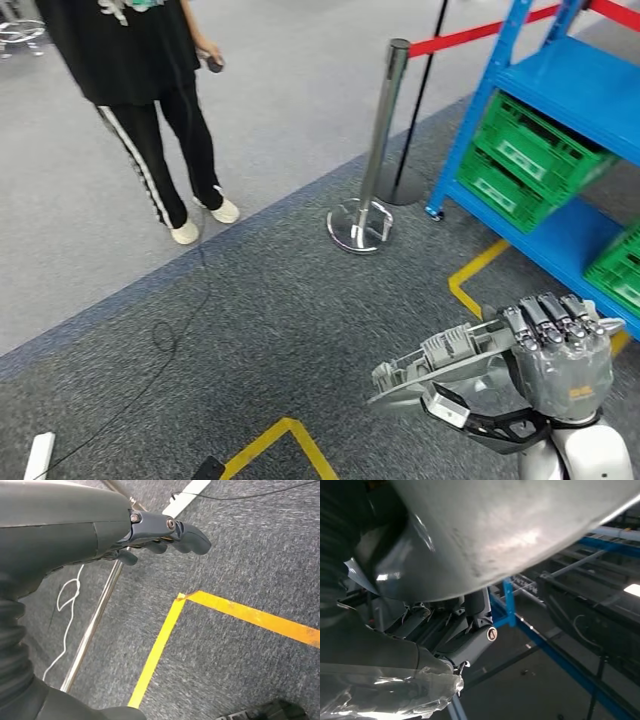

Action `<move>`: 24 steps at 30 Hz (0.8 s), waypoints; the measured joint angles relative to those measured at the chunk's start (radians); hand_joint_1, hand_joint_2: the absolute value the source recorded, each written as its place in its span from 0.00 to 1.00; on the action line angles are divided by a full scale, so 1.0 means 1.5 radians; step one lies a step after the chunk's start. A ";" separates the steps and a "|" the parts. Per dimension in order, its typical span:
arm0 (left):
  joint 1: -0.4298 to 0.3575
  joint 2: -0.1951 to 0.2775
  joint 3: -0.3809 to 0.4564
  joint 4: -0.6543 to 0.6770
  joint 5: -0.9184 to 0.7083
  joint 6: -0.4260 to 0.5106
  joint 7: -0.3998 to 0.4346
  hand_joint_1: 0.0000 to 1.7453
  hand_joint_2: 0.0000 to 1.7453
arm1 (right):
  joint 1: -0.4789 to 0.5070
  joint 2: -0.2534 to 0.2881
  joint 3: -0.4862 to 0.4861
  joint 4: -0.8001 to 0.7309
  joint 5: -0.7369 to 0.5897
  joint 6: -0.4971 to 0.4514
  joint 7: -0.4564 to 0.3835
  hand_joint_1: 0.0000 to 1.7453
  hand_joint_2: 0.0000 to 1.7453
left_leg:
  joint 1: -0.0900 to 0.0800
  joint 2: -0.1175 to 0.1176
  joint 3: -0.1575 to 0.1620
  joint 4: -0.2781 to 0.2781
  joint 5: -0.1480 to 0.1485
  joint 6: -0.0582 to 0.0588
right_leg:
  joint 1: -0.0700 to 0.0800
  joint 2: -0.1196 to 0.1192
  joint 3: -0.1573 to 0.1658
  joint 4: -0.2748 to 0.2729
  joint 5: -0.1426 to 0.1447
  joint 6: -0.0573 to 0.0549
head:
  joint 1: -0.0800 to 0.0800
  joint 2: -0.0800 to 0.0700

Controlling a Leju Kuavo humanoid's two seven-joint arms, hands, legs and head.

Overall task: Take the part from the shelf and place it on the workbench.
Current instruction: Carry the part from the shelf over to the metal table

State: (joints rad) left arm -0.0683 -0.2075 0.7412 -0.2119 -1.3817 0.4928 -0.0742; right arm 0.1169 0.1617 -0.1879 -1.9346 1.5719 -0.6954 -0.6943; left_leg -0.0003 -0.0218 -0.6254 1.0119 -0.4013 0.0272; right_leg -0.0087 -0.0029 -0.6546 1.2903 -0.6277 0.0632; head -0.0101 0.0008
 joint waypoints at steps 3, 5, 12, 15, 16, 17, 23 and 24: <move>0.003 -0.002 0.000 0.000 -0.001 0.000 0.006 0.00 1.00 | 0.005 0.000 0.000 0.000 0.000 0.000 0.000 1.00 1.00 | -0.001 -0.029 0.000 0.000 0.002 0.000 | 0.000 0.007 0.010 -0.043 0.046 -0.005 | 0.001 0.000; 0.003 -0.005 0.000 0.000 -0.001 -0.001 0.007 0.00 1.00 | 0.005 0.000 0.000 -0.001 0.000 0.000 0.000 1.00 1.00 | -0.001 -0.046 -0.001 0.001 0.004 -0.004 | -0.001 0.034 0.049 -0.131 0.083 -0.010 | 0.000 0.000; 0.008 -0.006 0.000 0.000 -0.001 -0.001 0.007 0.00 1.00 | 0.006 0.002 0.000 -0.006 0.000 0.000 0.000 1.00 1.00 | 0.002 -0.035 -0.030 0.037 -0.014 -0.030 | -0.001 0.017 0.077 -0.187 0.105 -0.027 | -0.004 0.000; 0.005 -0.005 0.000 0.000 -0.001 -0.001 0.007 0.00 1.00 | 0.009 0.003 -0.001 -0.007 0.001 0.000 -0.001 1.00 1.00 | 0.002 0.002 -0.082 0.153 -0.071 -0.038 | 0.000 -0.011 0.076 -0.189 0.105 -0.030 | -0.007 0.000; 0.005 -0.005 0.000 0.000 -0.001 -0.002 0.007 0.00 1.00 | 0.010 0.003 -0.001 -0.007 0.001 0.000 -0.001 1.00 1.00 | 0.002 0.005 -0.089 0.171 -0.074 -0.040 | -0.001 -0.021 0.076 -0.189 0.105 -0.030 | -0.007 0.000; 0.006 -0.004 0.000 0.000 -0.001 -0.002 0.007 0.00 1.00 | 0.010 0.003 -0.001 -0.007 0.001 0.000 -0.001 1.00 1.00 | 0.004 0.007 -0.083 0.163 -0.065 -0.041 | -0.001 -0.029 0.076 -0.189 0.104 -0.029 | -0.007 0.000; 0.004 -0.006 0.001 0.000 -0.001 -0.002 0.007 0.00 1.00 | 0.009 0.003 -0.002 -0.010 0.001 0.000 -0.001 1.00 1.00 | 0.000 0.048 0.006 0.004 -0.011 -0.027 | 0.005 -0.065 0.082 -0.184 0.092 -0.010 | -0.007 0.000; 0.004 -0.006 0.001 0.000 -0.001 -0.002 0.007 0.00 1.00 | 0.009 0.003 -0.002 -0.010 0.002 0.000 -0.001 1.00 1.00 | 0.000 0.040 0.005 0.004 -0.011 -0.020 | 0.004 -0.071 0.084 -0.185 0.091 -0.007 | -0.006 0.000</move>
State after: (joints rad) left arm -0.0623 -0.2160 0.7421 -0.2117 -1.3832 0.4897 -0.0633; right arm 0.1302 0.1660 -0.1905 -1.9490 1.5742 -0.6954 -0.6955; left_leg -0.0004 0.0389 -0.6176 1.0178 -0.4177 -0.0032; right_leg -0.0020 -0.1092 -0.5280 1.0124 -0.4912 0.0523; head -0.0190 0.0008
